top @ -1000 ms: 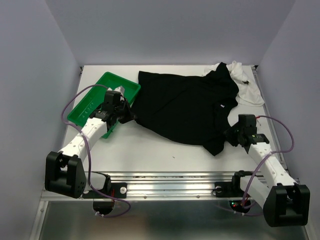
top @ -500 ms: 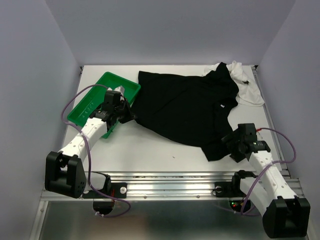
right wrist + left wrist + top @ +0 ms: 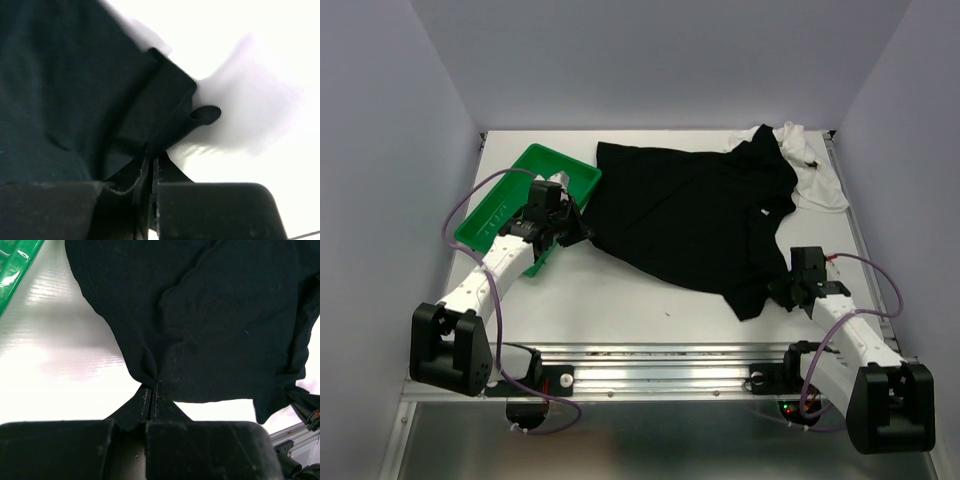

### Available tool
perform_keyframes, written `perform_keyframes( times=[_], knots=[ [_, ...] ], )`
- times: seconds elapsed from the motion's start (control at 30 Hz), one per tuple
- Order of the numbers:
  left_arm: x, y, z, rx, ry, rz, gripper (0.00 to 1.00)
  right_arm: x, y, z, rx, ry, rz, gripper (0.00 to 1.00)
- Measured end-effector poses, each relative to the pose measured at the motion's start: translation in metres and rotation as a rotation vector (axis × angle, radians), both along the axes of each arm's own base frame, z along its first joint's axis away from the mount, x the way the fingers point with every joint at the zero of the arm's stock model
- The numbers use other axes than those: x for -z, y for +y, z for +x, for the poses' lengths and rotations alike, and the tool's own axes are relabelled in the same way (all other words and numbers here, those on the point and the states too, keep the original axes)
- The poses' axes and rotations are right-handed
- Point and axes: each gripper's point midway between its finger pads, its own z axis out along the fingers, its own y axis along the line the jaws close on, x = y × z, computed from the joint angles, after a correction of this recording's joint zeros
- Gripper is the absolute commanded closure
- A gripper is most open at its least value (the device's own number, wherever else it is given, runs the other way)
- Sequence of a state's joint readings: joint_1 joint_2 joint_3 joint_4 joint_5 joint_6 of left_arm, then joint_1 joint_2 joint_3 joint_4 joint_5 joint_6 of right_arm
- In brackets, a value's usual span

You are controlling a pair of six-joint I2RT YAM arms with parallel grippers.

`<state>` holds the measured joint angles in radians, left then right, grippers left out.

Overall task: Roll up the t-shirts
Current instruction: Fold the T-shirt at the center of the board.

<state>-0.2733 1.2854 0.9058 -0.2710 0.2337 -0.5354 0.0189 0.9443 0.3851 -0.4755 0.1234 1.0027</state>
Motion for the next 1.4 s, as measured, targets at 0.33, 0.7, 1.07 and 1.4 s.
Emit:
perform_keyframes(
  times=[0.33, 0.7, 1.07, 1.4],
  knots=[
    [-0.107, -0.011, 0.039, 0.009, -0.175, -0.040, 1.00, -0.242, -0.022, 0.101, -0.051, -0.483, -0.199, 0.99],
    [-0.355, -0.014, 0.029, 0.037, -0.688, -0.203, 1.00, -0.537, -0.053, 0.032, 0.043, -1.041, -0.456, 0.99],
    [-0.464, 0.004, -0.065, 0.075, -0.960, -0.305, 1.00, -0.652, -0.056, -0.090, 0.090, -1.375, -0.550, 0.99],
    [-0.485, 0.021, -0.137, 0.089, -1.059, -0.355, 1.00, -0.660, -0.053, -0.148, 0.089, -1.475, -0.554, 0.99]
  ],
)
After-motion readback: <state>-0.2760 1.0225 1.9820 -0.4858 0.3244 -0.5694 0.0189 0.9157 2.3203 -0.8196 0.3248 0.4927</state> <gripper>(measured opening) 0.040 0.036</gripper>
